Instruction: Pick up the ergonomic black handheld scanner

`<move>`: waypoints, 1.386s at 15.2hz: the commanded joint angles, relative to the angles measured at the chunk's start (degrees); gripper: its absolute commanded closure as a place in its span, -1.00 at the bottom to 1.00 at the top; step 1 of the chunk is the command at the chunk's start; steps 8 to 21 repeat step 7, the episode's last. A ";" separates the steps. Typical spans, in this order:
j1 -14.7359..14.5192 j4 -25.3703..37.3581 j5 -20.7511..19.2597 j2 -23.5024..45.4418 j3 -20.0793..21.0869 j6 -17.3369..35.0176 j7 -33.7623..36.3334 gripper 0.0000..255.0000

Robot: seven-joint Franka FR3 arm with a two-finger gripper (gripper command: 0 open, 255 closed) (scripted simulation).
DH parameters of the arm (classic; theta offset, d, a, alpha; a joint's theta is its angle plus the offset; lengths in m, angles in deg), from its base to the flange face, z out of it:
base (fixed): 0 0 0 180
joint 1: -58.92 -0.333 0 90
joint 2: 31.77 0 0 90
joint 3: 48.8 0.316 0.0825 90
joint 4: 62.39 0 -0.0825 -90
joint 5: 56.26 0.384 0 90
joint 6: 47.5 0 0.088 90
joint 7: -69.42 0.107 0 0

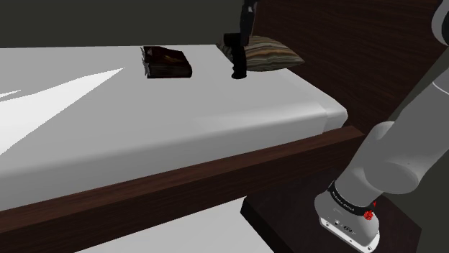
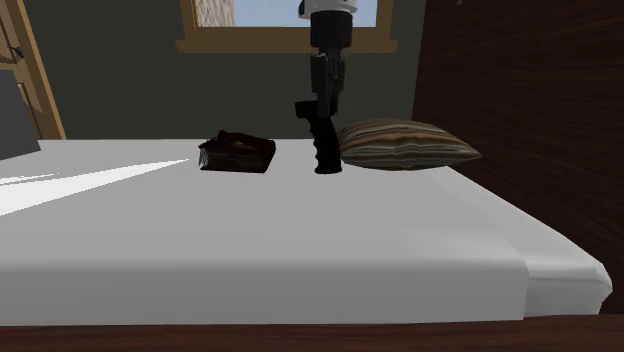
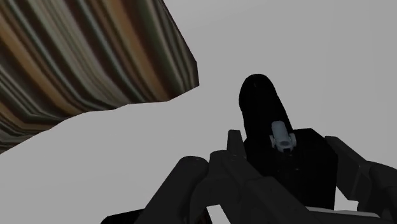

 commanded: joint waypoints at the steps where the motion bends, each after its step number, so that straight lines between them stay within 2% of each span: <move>1: -0.01 2.36 0.00 0.66 0.01 -1.70 0.02 1.00; 5: -0.01 7.50 0.00 2.24 0.02 -5.25 0.02 1.00; 21: -0.01 7.70 0.00 2.31 0.02 -5.39 0.02 1.00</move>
